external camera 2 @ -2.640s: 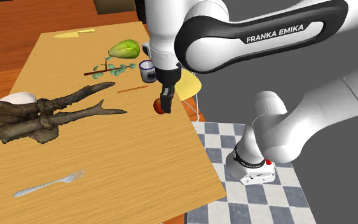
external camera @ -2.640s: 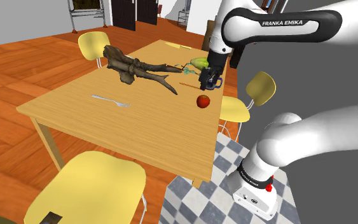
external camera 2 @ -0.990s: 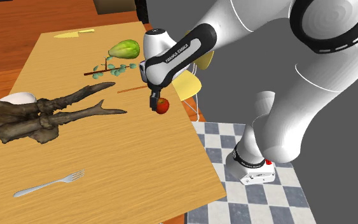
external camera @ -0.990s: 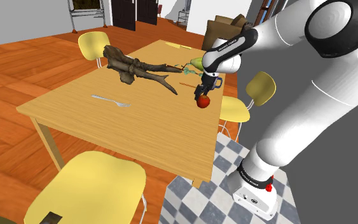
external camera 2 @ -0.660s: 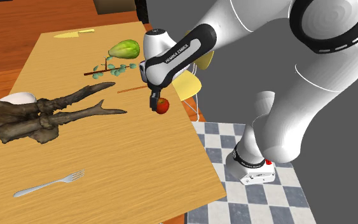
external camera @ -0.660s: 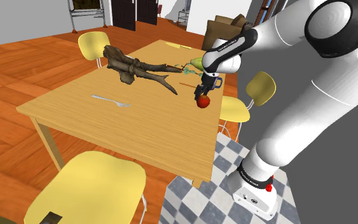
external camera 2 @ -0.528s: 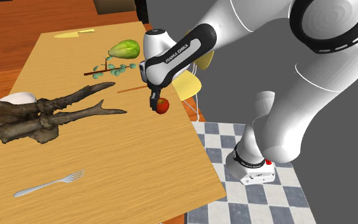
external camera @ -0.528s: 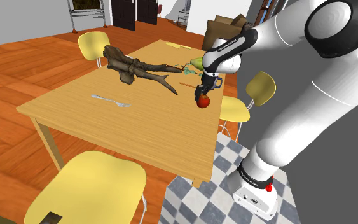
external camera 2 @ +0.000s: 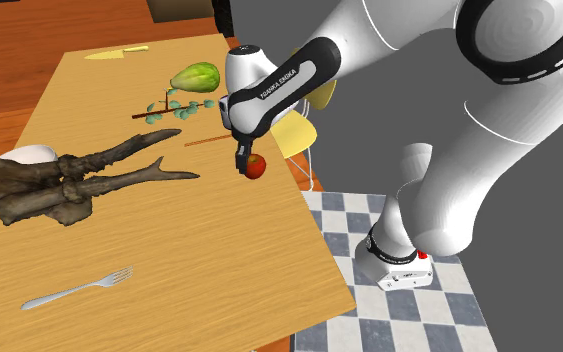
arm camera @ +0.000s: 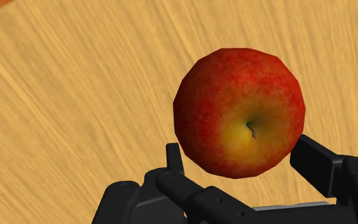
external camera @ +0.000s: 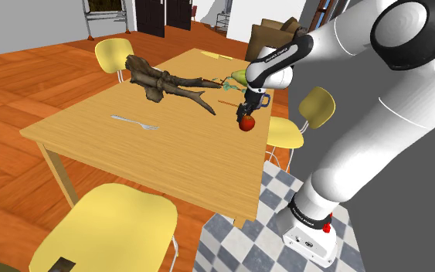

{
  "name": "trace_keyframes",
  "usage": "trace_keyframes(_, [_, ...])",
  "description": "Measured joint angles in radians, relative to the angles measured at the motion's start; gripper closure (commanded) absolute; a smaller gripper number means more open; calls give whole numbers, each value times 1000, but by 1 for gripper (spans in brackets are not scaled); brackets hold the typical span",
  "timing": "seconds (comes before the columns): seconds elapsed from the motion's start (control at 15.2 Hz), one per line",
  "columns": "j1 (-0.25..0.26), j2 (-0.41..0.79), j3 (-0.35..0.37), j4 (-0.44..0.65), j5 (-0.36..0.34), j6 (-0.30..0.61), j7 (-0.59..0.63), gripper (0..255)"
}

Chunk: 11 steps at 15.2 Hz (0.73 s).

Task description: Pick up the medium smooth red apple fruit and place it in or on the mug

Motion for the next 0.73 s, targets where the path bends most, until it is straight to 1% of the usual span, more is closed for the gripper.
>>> trace_keyframes(0.2, [-2, -11, 1, 5, -7, -17, 5, 255])
trace_keyframes(0.73, [-11, -80, 16, 56, -43, -132, 41, 255])
